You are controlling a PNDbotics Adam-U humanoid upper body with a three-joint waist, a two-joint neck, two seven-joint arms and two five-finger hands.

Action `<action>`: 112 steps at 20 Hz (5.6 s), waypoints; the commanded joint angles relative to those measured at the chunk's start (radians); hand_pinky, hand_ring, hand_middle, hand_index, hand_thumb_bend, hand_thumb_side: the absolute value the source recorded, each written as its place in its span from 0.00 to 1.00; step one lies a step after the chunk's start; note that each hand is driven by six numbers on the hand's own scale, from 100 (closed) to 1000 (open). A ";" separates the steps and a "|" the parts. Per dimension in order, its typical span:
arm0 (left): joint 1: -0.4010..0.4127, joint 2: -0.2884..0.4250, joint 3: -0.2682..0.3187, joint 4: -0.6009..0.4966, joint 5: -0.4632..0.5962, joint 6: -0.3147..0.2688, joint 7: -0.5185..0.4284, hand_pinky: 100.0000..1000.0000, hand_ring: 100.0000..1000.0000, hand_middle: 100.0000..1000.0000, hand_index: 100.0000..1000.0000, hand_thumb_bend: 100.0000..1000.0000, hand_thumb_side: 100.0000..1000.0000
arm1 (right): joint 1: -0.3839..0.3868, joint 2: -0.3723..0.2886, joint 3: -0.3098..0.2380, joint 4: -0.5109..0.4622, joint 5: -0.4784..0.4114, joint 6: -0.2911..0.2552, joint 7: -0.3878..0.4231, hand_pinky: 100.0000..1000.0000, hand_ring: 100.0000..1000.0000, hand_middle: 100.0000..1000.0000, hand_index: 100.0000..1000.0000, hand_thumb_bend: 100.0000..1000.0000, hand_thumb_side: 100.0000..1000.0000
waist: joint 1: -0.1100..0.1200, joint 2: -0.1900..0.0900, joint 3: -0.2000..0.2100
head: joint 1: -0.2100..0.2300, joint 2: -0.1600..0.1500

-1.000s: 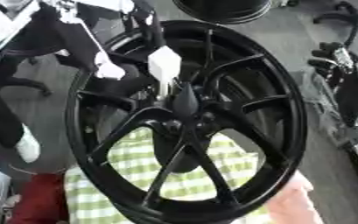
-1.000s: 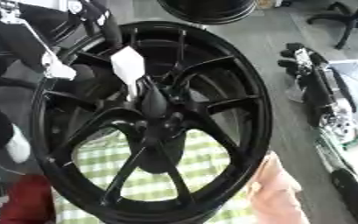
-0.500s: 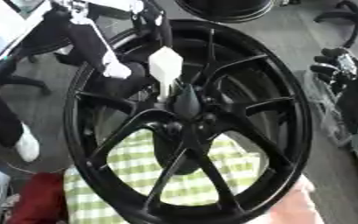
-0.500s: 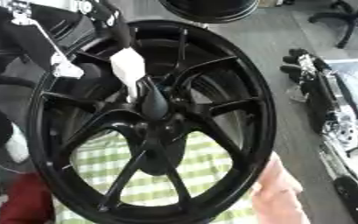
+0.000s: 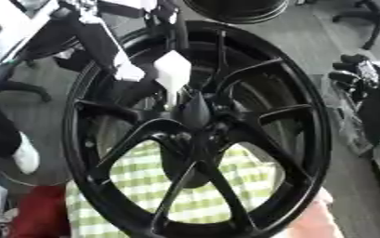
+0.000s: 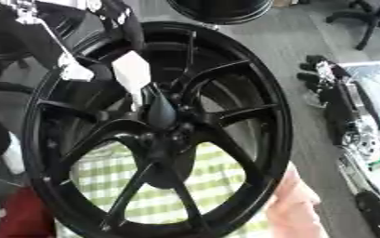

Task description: Pull the pin out of the wheel hub.

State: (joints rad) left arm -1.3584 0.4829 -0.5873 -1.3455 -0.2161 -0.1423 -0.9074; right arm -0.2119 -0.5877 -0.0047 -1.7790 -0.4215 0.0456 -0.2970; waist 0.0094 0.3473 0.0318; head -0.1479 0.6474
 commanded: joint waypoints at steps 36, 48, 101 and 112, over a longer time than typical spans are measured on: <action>-0.026 -0.036 0.006 0.106 -0.016 0.008 0.000 0.73 0.82 0.76 0.77 0.08 0.00 | -0.035 0.008 0.005 0.009 0.002 0.001 -0.005 0.94 0.78 0.72 0.79 0.00 0.73 | 0.012 0.020 -0.031 | 0.028 -0.040; -0.026 -0.041 0.018 0.104 -0.003 0.013 0.000 0.67 0.69 0.51 0.57 0.00 0.00 | -0.034 0.014 0.008 0.013 0.001 0.001 -0.004 0.94 0.78 0.72 0.79 0.00 0.73 | 0.012 0.024 -0.032 | 0.030 -0.042; 0.628 0.593 0.546 -0.010 0.278 0.188 0.527 0.59 0.65 0.54 0.55 0.00 0.06 | 0.065 -0.007 -0.082 -0.012 -0.012 -0.034 -0.078 0.94 0.78 0.72 0.80 0.00 0.70 | -0.055 -0.041 0.158 | -0.085 0.002; 0.987 0.553 0.654 -0.211 0.270 0.168 0.670 0.68 0.83 0.84 0.86 0.32 0.79 | 0.050 0.001 -0.062 -0.017 -0.020 -0.025 -0.062 0.94 0.78 0.72 0.80 0.00 0.70 | -0.063 -0.051 0.123 | -0.062 0.016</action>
State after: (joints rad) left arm -0.3682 1.0080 0.0335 -1.5170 0.0485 0.0292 -0.2578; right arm -0.1523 -0.5677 -0.0634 -1.7738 -0.4364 0.0194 -0.3621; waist -0.0588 0.3227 0.1547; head -0.2125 0.6587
